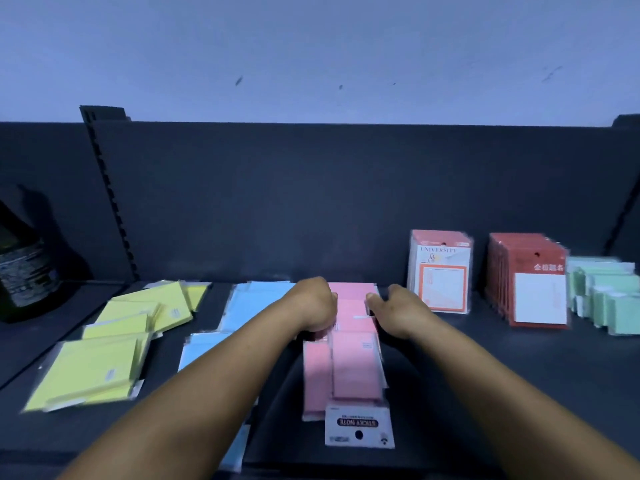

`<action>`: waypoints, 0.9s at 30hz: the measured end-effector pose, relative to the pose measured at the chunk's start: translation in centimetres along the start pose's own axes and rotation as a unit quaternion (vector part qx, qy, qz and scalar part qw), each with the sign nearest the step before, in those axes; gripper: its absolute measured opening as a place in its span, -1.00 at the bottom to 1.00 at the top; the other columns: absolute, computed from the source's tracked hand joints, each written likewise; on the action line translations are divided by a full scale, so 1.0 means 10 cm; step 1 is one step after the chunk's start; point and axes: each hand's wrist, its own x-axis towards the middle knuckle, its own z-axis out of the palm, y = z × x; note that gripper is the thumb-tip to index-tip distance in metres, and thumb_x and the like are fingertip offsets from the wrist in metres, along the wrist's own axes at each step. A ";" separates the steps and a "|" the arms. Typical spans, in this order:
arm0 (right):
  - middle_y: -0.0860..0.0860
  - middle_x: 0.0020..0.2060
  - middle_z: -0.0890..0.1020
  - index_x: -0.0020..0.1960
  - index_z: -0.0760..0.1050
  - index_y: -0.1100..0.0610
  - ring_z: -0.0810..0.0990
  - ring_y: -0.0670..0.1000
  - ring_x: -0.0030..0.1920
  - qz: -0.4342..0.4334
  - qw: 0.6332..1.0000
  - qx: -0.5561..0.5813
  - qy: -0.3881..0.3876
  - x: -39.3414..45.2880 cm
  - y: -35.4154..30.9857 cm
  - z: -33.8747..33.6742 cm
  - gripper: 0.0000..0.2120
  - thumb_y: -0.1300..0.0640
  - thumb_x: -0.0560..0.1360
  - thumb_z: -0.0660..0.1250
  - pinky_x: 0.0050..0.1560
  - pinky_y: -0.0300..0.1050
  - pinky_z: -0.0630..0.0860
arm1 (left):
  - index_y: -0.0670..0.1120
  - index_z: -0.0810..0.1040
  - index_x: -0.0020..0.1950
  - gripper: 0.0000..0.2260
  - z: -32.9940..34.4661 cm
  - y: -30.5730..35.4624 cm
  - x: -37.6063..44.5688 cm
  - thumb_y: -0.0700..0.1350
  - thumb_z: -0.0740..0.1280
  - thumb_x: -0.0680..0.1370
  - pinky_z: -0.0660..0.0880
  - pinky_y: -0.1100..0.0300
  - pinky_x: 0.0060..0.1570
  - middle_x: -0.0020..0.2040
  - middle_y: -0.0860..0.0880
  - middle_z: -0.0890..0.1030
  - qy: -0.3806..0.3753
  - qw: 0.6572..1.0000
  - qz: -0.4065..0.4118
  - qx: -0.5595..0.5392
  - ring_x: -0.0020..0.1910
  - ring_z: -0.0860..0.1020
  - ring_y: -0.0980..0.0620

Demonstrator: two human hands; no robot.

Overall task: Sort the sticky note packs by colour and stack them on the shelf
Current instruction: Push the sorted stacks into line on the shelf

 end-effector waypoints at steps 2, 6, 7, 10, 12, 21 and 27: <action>0.20 0.32 0.48 0.35 0.37 0.29 0.47 0.18 0.28 0.004 1.000 0.006 -0.004 0.08 -0.01 0.00 -0.51 -0.07 0.63 0.09 0.14 -0.13 0.39 | -0.27 0.47 0.24 -0.70 -0.02 0.03 0.06 -0.13 0.09 0.65 0.42 0.12 0.10 0.24 -0.22 0.54 0.002 1.000 -0.012 -0.008 0.21 0.51 -0.17; 0.21 0.22 0.55 0.24 0.46 0.29 0.53 0.20 0.19 0.007 1.000 0.027 -0.009 0.24 -0.07 0.02 -0.56 -0.05 0.61 0.13 -0.02 -0.15 0.37 | -0.28 0.48 0.25 -0.71 -0.06 0.10 0.17 -0.19 0.09 0.64 0.44 0.08 0.15 0.15 -0.22 0.54 -0.052 0.997 -0.036 0.042 0.21 0.51 -0.18; 0.20 0.21 0.55 0.23 0.47 0.29 0.53 0.19 0.18 0.009 0.999 0.040 -0.010 0.27 -0.08 0.03 -0.57 -0.04 0.61 0.14 -0.05 -0.17 0.35 | -0.28 0.53 0.14 -0.75 -0.06 0.12 0.21 -0.21 0.11 0.63 0.46 0.08 0.07 0.01 -0.20 0.54 -0.064 0.996 -0.037 0.053 0.15 0.54 -0.18; 0.16 0.15 0.55 0.21 0.47 0.29 0.54 0.18 0.14 0.019 0.997 0.068 -0.018 0.36 -0.07 0.05 -0.63 0.01 0.61 0.16 -0.07 -0.19 0.34 | -0.18 0.38 -0.30 -0.73 0.00 0.16 0.31 -0.20 0.16 0.61 0.39 0.16 -0.12 -0.32 -0.09 0.40 -0.044 0.996 -0.063 0.036 -0.08 0.49 -0.11; 0.14 0.01 0.53 0.14 0.48 0.28 0.54 0.17 0.02 0.024 0.996 0.086 -0.022 0.39 -0.05 0.05 -0.71 0.07 0.60 0.18 -0.11 -0.19 0.36 | -0.15 0.31 -0.33 -0.71 0.03 0.16 0.35 -0.19 0.17 0.60 0.37 0.17 -0.14 -0.34 -0.07 0.36 -0.023 0.996 -0.084 -0.014 -0.11 0.45 -0.09; 0.16 -0.07 0.67 -0.06 0.55 0.21 0.64 0.14 -0.10 0.022 0.957 0.288 -0.030 0.50 0.09 0.10 -0.87 0.35 0.43 0.29 -0.07 -0.05 0.57 | -0.27 0.58 -0.01 -0.85 0.18 0.00 0.45 -0.23 0.30 0.48 0.47 0.17 -0.26 -0.03 -0.23 0.63 0.027 0.967 -0.128 -0.221 -0.20 0.57 -0.14; 0.06 0.00 0.64 0.14 0.50 0.08 0.60 0.08 0.00 -0.028 0.955 0.295 0.000 0.44 0.11 0.05 -0.70 0.35 0.48 0.25 0.00 -0.14 0.52 | -0.19 0.49 0.16 -0.74 0.18 -0.04 0.43 -0.13 0.28 0.50 0.52 0.10 0.08 0.21 -0.19 0.49 0.093 0.964 -0.095 -0.232 -0.05 0.58 -0.12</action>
